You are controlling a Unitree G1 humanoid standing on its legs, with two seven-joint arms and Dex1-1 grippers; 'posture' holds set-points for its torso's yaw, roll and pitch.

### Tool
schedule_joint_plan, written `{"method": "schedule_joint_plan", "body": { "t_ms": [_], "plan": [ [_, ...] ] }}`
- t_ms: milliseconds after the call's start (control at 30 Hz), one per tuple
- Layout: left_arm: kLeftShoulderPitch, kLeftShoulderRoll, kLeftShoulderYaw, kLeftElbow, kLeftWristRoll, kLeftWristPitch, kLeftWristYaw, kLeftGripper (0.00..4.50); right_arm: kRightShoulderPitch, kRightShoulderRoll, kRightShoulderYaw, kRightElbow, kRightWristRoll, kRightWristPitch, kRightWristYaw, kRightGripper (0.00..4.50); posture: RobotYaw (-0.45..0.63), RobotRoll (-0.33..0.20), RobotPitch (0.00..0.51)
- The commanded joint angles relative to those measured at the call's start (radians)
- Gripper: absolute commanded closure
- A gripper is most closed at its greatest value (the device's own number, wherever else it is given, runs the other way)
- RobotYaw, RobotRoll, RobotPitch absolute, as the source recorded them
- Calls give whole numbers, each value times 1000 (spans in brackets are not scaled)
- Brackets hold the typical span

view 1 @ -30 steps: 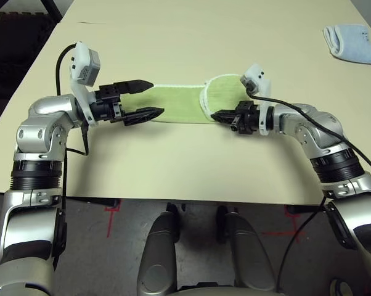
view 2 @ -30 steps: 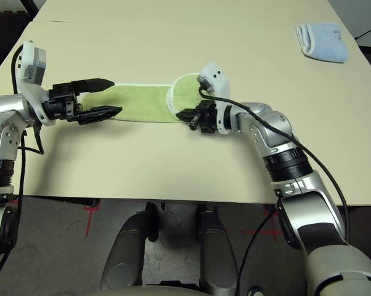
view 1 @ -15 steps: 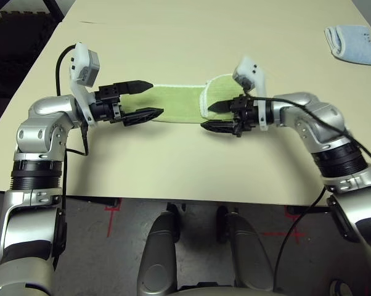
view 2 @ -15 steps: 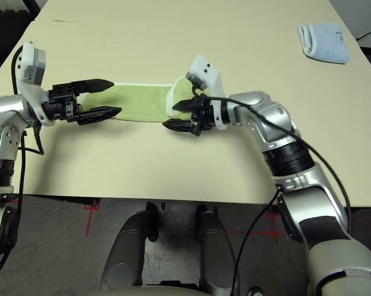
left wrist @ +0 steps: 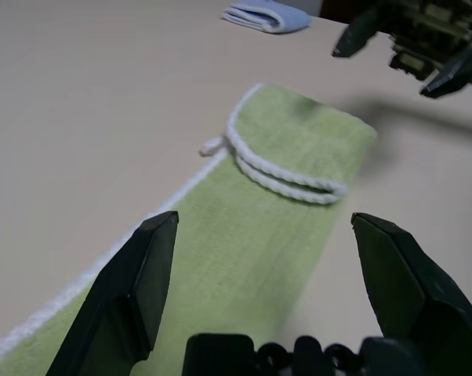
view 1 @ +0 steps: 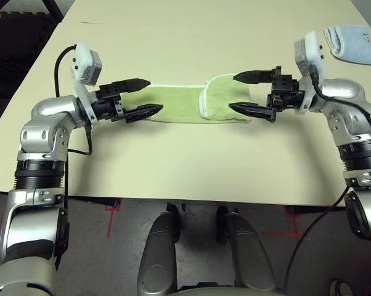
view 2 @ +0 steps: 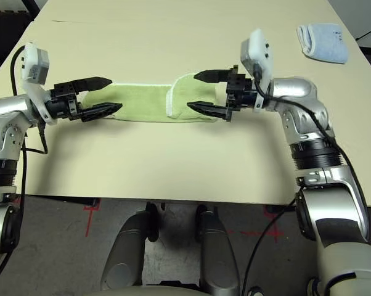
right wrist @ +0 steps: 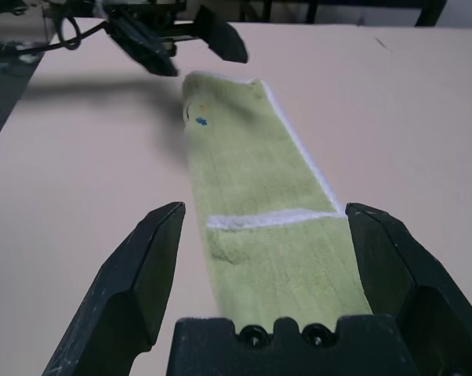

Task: Fold the towel and set it aside.

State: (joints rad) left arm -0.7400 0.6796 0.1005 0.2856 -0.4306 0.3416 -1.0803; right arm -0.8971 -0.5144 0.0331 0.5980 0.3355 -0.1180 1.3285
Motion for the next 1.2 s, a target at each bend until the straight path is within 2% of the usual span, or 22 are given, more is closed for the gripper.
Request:
{"method": "schedule_joint_plan", "body": {
  "t_ms": [33,267,733,767,800,900,1133,1200],
  "plan": [
    [26,-4,33,-29,16,6,80,0,-34,18,-10,105,-15,-120,68,41,52,0,260],
    [80,5,73,-110,-9,65,169,0,-105,11,-23,275,-18,-209,195,41,89,0,254],
    [100,17,63,-164,-44,101,87,0,-159,61,-37,293,-47,-167,51,41,87,0,253],
    [94,17,61,-166,-47,100,76,0,-162,58,-37,296,-50,-169,56,420,89,0,254],
    [91,19,59,-168,-49,99,62,0,-163,53,-33,300,-56,-173,66,609,89,0,254],
    [84,22,52,-175,-53,90,28,0,-165,42,-32,320,-66,-184,84,1691,94,0,254],
    [79,25,24,-203,-47,70,-49,0,-165,32,-42,365,-73,-175,113,4445,89,0,258],
    [85,32,10,-203,-37,52,-75,0,-173,40,-53,380,-65,-136,93,4483,85,0,260]
  ]
}}
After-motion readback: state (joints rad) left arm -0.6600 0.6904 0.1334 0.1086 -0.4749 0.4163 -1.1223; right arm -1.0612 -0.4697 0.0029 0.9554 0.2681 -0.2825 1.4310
